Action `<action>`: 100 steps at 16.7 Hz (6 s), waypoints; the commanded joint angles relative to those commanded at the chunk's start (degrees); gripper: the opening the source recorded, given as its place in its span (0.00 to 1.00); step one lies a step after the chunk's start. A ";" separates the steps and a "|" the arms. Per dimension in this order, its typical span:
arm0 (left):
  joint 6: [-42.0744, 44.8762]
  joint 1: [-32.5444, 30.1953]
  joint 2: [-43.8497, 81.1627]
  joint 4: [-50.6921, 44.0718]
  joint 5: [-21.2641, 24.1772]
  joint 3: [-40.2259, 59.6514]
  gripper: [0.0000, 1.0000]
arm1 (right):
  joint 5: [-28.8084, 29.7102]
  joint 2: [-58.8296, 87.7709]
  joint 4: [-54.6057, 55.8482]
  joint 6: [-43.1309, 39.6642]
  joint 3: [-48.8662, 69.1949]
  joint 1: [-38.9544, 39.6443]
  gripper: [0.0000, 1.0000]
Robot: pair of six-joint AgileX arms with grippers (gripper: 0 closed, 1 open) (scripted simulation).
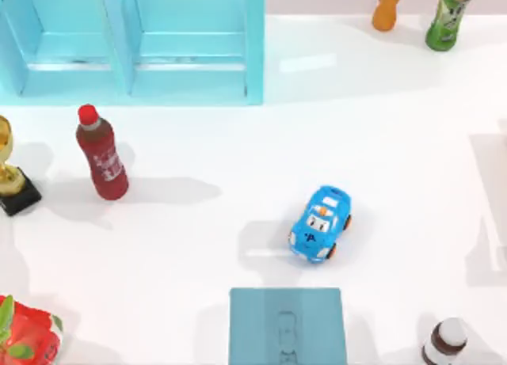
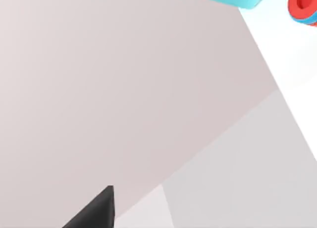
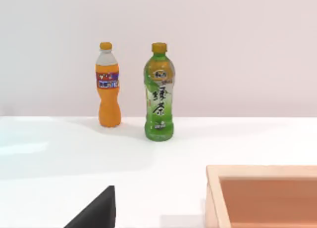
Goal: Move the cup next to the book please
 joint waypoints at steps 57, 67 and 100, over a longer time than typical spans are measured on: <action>66.85 22.08 64.58 -11.65 3.34 15.22 0.00 | 0.00 0.00 0.00 0.00 0.00 0.00 1.00; 66.93 21.90 62.52 -17.54 3.46 18.82 0.00 | 0.00 0.00 0.00 0.00 0.00 0.00 1.00; -81.23 -51.73 41.94 -20.67 3.14 18.68 0.00 | 0.00 0.00 0.00 0.00 0.00 0.00 1.00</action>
